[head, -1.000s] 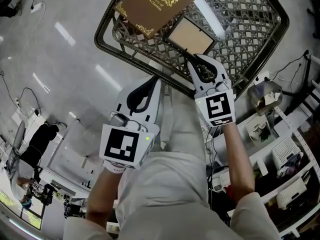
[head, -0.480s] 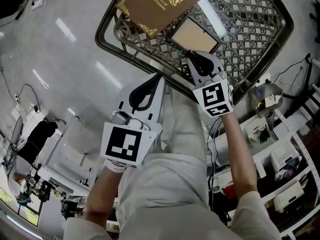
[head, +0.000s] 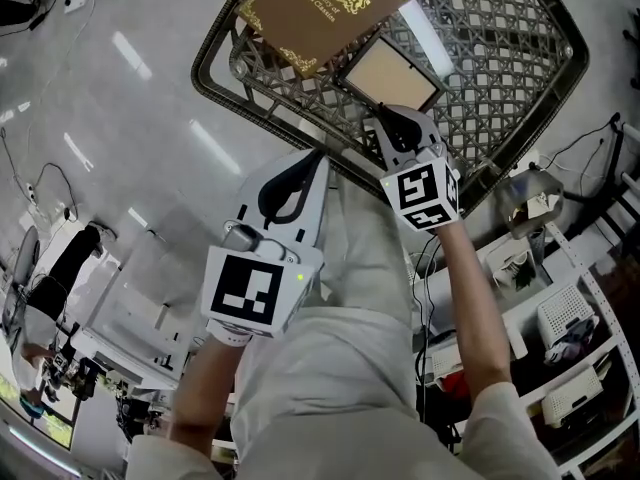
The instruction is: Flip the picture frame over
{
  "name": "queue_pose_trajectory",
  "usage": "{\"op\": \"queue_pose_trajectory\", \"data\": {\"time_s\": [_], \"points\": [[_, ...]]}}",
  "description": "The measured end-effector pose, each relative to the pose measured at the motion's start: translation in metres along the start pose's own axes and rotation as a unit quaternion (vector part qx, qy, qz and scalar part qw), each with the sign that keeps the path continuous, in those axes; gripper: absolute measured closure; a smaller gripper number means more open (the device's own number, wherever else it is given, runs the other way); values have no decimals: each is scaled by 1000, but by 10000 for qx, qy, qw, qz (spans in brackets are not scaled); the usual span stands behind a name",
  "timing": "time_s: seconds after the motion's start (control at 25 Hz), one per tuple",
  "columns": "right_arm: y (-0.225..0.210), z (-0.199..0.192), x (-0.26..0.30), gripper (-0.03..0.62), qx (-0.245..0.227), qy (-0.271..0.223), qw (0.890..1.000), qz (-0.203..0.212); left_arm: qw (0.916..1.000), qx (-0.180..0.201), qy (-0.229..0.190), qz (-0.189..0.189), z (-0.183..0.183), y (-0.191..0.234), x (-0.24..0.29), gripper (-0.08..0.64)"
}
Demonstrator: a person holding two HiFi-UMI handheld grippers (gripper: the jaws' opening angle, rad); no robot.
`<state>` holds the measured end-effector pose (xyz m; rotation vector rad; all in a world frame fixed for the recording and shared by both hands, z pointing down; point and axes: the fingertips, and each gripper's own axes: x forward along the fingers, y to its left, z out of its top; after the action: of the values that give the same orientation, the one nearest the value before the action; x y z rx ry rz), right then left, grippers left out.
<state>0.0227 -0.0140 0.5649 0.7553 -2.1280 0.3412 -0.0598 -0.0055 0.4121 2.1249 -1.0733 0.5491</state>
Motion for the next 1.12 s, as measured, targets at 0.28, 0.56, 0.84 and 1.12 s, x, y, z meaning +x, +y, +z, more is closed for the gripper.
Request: {"op": "queue_pose_trajectory", "data": {"time_s": [0.28, 0.56, 0.84, 1.12], "points": [[1, 0, 0, 537, -134, -41, 9999, -31, 10000, 22, 19, -25, -1, -1, 1, 535], [1, 0, 3, 538, 84, 1, 9999, 87, 10000, 70, 40, -47, 0, -1, 1, 535], [3, 6, -2, 538, 365, -125, 9989, 259, 9998, 156, 20, -92, 5, -3, -3, 535], [9, 13, -15, 538, 937, -243, 9942, 463, 9995, 286, 18, -121, 9, -3, -8, 535]]}}
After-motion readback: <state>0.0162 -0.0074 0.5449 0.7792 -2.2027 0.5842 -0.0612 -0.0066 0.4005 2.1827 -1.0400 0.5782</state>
